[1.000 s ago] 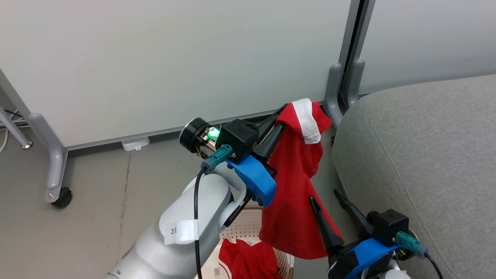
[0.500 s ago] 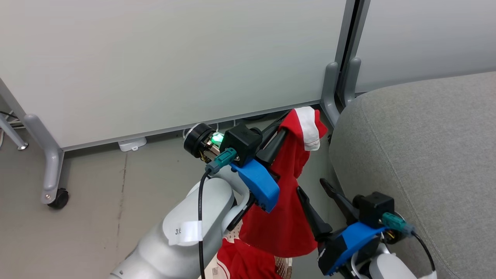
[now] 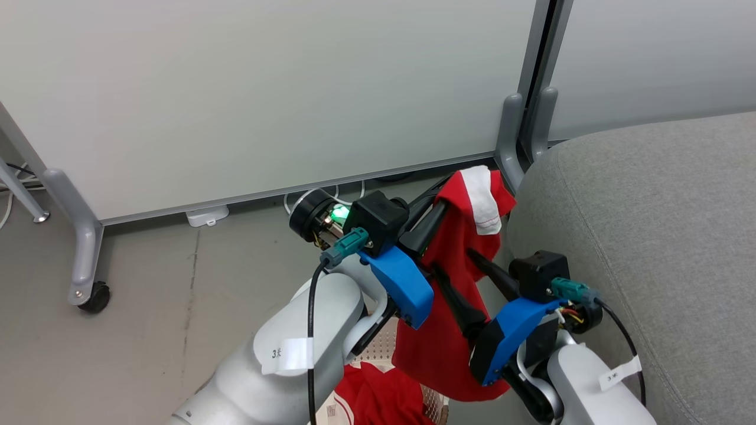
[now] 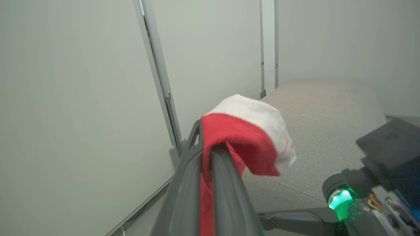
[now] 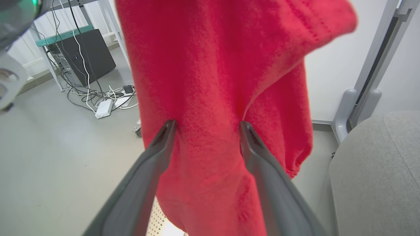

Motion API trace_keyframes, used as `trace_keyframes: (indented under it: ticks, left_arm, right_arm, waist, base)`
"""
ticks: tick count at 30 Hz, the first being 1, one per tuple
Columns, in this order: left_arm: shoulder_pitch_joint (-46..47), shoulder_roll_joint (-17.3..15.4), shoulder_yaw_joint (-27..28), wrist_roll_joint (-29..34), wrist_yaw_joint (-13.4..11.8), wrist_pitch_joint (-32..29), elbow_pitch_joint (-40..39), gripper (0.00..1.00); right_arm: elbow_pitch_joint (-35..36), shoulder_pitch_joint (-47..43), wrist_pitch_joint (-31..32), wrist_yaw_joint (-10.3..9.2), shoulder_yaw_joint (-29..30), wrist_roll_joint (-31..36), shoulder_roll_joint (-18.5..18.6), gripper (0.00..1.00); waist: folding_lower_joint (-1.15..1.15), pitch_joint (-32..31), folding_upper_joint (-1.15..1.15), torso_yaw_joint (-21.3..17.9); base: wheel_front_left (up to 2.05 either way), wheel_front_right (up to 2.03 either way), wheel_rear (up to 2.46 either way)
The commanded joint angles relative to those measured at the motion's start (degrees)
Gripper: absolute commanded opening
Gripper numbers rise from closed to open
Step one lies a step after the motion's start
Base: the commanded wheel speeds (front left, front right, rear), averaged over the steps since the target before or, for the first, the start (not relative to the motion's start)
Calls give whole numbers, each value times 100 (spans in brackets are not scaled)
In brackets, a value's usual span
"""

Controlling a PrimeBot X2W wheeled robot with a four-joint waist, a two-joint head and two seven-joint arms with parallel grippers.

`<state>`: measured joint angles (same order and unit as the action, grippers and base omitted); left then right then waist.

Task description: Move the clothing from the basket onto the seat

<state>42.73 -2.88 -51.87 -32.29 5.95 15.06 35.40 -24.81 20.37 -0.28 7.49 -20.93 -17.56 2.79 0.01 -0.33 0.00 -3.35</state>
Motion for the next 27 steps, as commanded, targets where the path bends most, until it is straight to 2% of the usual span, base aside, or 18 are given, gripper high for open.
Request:
trace_keyframes:
  ticks: [1,7,17,24,25,26,27]
  left_arm:
    - [80,-2,-25,-40,11,18,-23,0]
    - [73,-2,-149,-155,55,18,-100,0]
    - [67,-1,-317,-317,103,18,-177,0]
    - [79,0,-380,-437,116,18,-159,0]
    - [87,0,-387,-453,118,18,-160,0]
    - [95,-1,-393,-467,114,18,-160,0]
    - [102,-2,-396,-498,117,18,-158,0]
  right_arm:
    - [-83,153,49,1,27,-27,19,100]
    - [-320,400,122,1,68,-120,18,100]
    - [-624,611,112,1,-436,-447,74,100]
    - [-963,772,-109,1,-724,-459,53,100]
    - [-1014,807,-159,1,-737,-460,50,63]
    - [-1064,827,-204,1,-752,-456,47,35]
    - [-1117,852,-238,1,-782,-412,43,0]
  waist:
    - [-1,-6,0,6]
    - [-1,-48,0,35]
    - [-1,-109,0,144]
    - [-1,-125,0,188]
    - [-1,-124,0,191]
    - [-1,-123,0,196]
    - [-1,-121,0,199]
  base:
    - [0,0,0]
    - [0,0,0]
    - [0,0,0]
    - [0,0,0]
    - [0,0,0]
    - [0,0,0]
    - [0,0,0]
